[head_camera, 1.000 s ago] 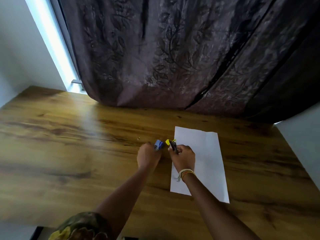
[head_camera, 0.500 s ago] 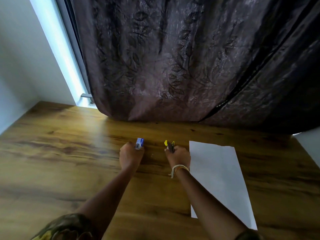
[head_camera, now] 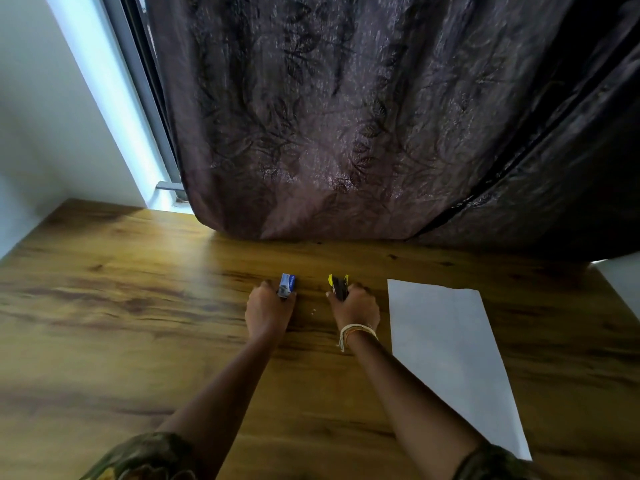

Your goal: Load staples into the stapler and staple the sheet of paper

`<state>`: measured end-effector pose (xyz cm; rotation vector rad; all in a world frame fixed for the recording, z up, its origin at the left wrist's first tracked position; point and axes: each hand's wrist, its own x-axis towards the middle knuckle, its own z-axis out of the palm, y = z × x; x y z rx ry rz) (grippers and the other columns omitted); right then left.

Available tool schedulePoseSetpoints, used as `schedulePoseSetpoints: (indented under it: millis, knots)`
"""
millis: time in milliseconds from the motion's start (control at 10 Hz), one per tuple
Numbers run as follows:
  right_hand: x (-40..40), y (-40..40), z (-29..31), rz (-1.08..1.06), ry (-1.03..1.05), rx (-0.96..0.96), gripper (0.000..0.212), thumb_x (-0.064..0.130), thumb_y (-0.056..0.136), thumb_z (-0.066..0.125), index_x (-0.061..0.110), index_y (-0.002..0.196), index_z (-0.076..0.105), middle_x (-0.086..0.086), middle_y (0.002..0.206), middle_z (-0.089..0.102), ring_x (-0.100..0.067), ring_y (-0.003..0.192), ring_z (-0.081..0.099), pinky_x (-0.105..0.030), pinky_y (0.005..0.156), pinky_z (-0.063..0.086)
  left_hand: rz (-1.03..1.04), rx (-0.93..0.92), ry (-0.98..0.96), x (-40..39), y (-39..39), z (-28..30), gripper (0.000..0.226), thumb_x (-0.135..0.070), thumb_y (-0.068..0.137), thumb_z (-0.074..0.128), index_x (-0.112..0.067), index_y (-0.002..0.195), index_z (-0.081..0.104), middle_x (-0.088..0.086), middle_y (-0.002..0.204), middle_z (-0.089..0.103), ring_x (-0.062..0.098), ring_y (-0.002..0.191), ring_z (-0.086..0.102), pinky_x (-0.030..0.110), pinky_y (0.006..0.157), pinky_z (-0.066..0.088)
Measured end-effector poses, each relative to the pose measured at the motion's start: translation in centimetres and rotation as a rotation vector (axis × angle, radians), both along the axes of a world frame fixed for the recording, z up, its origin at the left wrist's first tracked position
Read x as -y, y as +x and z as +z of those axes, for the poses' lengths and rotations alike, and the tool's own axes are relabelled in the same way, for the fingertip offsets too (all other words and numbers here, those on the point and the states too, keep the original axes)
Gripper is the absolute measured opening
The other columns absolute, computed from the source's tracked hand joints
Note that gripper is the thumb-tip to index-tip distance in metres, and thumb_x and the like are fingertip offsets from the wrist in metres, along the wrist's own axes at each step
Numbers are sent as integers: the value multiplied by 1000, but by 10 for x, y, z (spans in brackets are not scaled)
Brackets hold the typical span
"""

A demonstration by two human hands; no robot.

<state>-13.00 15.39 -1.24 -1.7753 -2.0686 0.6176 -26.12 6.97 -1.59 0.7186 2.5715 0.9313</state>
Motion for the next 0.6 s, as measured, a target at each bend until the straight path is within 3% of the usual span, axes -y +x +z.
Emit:
schedulePoseSetpoints:
  millis: [100, 200, 300, 500, 600]
  knots:
    - [5, 0, 4, 9, -63, -16, 57, 62, 71, 67, 15, 103, 61, -5, 100, 67, -25, 94, 65, -34, 72, 55, -44, 15, -14, 4, 10, 7, 55, -42, 78, 74, -8, 117, 54, 7, 108, 57, 12, 85, 47, 27, 69, 41]
    - [10, 4, 5, 12, -104, -63, 65, 63, 70, 68, 14, 111, 58, -7, 109, 62, -27, 100, 62, -36, 77, 54, -68, 55, -3, 6, 11, 11, 67, -40, 74, 78, -7, 125, 49, 9, 116, 53, 14, 90, 47, 27, 75, 43]
    - [21, 13, 6, 38, -113, -99, 61, 57, 82, 59, 11, 122, 52, -11, 125, 52, -30, 113, 54, -42, 89, 52, -107, 102, 49, 16, 12, 13, 73, -34, 76, 78, -5, 132, 44, 12, 126, 48, 21, 105, 51, 33, 86, 47]
    - [56, 41, 16, 248, 53, 107, 51, 43, 94, 47, 12, 134, 40, -12, 132, 48, -30, 121, 48, -43, 93, 47, -241, -85, 17, 53, 30, 11, 58, -32, 86, 68, -8, 134, 45, 13, 130, 48, 25, 117, 50, 37, 96, 48]
    - [68, 55, 18, 338, 67, 187, 58, 44, 93, 47, 12, 140, 32, -12, 139, 44, -32, 127, 43, -44, 98, 43, -294, -166, 0, 66, 40, 14, 54, -32, 88, 65, -8, 132, 47, 12, 126, 53, 24, 114, 51, 35, 93, 48]
